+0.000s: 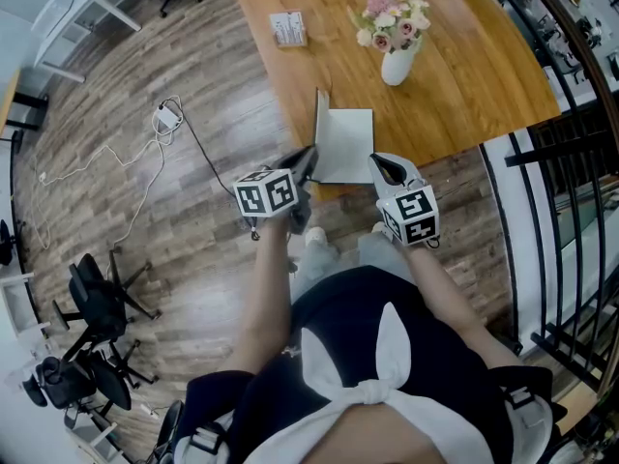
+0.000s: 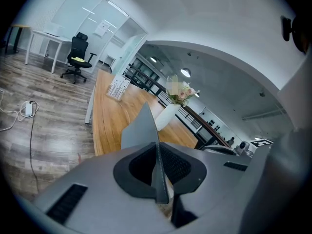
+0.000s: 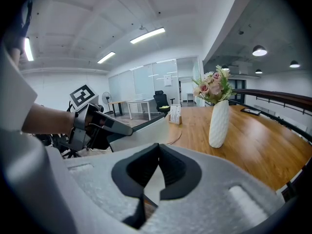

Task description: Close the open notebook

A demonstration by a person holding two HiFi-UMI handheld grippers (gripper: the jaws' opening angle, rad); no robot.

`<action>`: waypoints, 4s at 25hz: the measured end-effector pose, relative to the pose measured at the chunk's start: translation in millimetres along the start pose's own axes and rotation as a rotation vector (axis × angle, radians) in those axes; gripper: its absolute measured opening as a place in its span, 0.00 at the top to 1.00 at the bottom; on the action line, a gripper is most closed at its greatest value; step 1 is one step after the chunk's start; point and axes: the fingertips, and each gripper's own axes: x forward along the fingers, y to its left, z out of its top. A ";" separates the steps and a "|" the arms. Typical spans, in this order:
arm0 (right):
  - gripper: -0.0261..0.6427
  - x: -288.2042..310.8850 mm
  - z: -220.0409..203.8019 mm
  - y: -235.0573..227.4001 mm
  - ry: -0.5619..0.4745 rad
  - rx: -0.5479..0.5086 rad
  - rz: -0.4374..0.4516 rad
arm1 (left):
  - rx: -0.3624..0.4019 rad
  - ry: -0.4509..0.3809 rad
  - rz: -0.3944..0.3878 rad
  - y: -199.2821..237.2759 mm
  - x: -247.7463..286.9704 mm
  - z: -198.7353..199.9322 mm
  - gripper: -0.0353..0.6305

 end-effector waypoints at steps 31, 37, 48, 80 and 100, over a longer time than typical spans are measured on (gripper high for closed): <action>0.96 -9.9 -7.1 -19.3 0.003 0.020 -0.031 | 0.034 0.077 -0.051 -30.7 37.1 -19.3 0.89; 0.96 -8.0 -7.9 -21.5 0.005 0.023 -0.031 | 0.043 0.088 -0.054 -31.9 42.8 -22.6 0.89; 0.96 -10.9 -10.7 -29.1 0.010 0.027 -0.037 | 0.055 0.116 -0.057 -38.2 55.0 -30.5 0.89; 0.96 -14.1 -16.1 -40.9 0.014 0.037 -0.035 | 0.059 0.153 -0.044 -43.1 73.2 -44.0 0.89; 0.96 -20.0 -24.6 -54.0 0.031 0.036 -0.031 | 0.066 0.182 -0.020 -45.6 88.9 -58.3 0.89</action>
